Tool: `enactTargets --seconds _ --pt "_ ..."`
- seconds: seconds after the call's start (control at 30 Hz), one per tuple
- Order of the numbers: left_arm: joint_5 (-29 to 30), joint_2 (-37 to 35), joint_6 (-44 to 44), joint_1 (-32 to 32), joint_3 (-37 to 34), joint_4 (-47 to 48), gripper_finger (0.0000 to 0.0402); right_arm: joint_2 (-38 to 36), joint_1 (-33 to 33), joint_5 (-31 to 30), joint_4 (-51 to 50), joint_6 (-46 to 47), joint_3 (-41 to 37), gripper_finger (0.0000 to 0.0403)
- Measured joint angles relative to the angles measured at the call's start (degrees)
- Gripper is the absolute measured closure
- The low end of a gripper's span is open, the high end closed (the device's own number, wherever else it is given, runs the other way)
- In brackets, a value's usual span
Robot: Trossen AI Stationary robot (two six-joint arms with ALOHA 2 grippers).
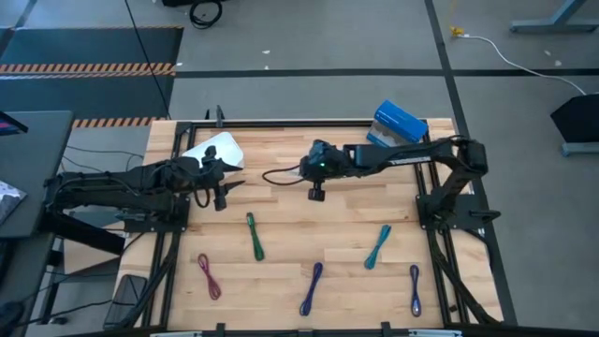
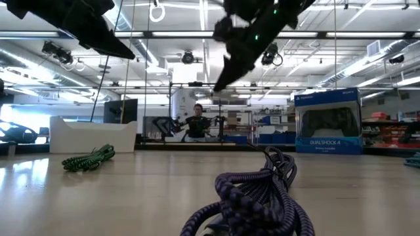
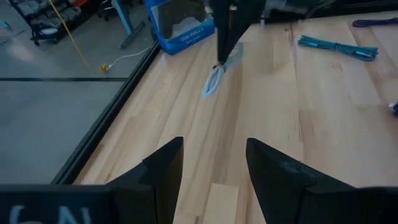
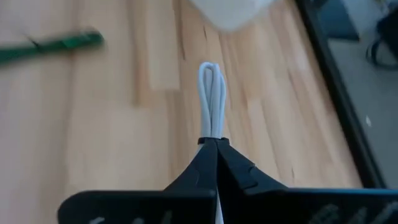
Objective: Pick and place USB-C Cables
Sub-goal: Put the white charger cable into the white bin
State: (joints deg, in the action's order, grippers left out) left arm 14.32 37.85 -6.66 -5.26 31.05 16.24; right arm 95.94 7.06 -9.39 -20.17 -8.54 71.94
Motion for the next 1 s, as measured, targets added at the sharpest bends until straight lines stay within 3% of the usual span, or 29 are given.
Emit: enactTargets --seconds 0.4,0.6,0.73,1.0 --pt "-16.37 0.0 -0.04 0.67 -0.07 -12.94 0.0218 -5.64 -5.92 0.35 12.54 -2.45 0.04 0.0402" --pt "-16.93 0.03 -0.48 1.53 -1.58 -18.06 0.0217 -4.26 -8.14 0.46 18.04 -4.37 0.08 0.0402" --pt "-13.4 0.04 -0.22 1.53 -3.56 -22.18 0.0201 -3.65 -9.23 0.52 21.0 -5.35 0.06 0.0402" --pt "-11.8 0.09 -0.06 1.53 -5.25 -22.69 0.0141 -3.21 -8.03 0.66 14.38 -3.15 0.04 0.0401"
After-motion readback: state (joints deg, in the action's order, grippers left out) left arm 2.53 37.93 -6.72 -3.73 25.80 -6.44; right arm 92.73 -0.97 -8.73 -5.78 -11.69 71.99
